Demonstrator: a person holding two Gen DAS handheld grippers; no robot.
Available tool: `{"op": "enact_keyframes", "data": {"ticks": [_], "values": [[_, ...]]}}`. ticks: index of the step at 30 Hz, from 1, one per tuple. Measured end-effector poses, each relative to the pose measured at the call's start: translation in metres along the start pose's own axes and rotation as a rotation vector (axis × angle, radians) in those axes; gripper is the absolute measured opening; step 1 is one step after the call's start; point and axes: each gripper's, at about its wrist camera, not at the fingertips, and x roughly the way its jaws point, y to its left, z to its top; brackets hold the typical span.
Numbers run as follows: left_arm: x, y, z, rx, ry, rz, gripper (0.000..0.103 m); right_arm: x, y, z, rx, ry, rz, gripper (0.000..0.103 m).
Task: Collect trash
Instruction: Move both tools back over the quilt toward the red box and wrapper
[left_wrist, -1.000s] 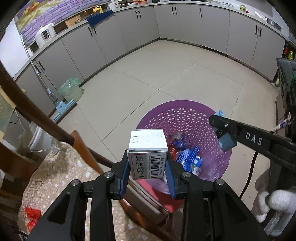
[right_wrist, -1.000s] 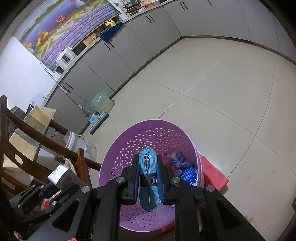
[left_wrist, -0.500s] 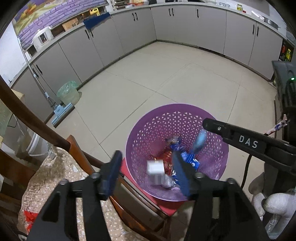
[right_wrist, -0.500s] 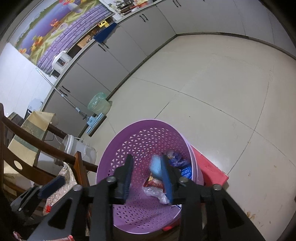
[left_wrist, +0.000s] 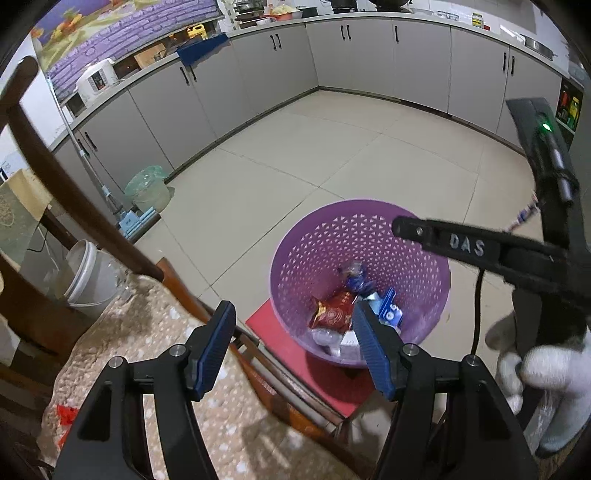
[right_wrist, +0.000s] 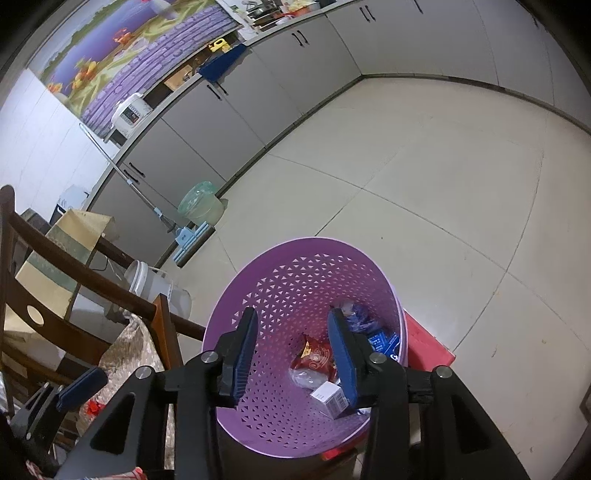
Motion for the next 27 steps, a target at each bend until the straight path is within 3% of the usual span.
{"op": "enact_keyframes", "data": {"ticks": [9,16,27], "values": [[-0.032,0.033,-0.041,-0.057,0.008,0.041,0.068,0.001,0.038,-0.02,-0.135,-0.012,-0.011,0.053],[-0.05,0.068,-0.091,-0.12,0.035,0.108,0.07,0.001,0.086,-0.058,-0.314,-0.004,-0.012,0.056],[-0.07,0.163,-0.209,-0.411,0.159,0.226,0.07,-0.014,0.176,-0.135,-0.639,-0.101,0.028,0.056]]}}
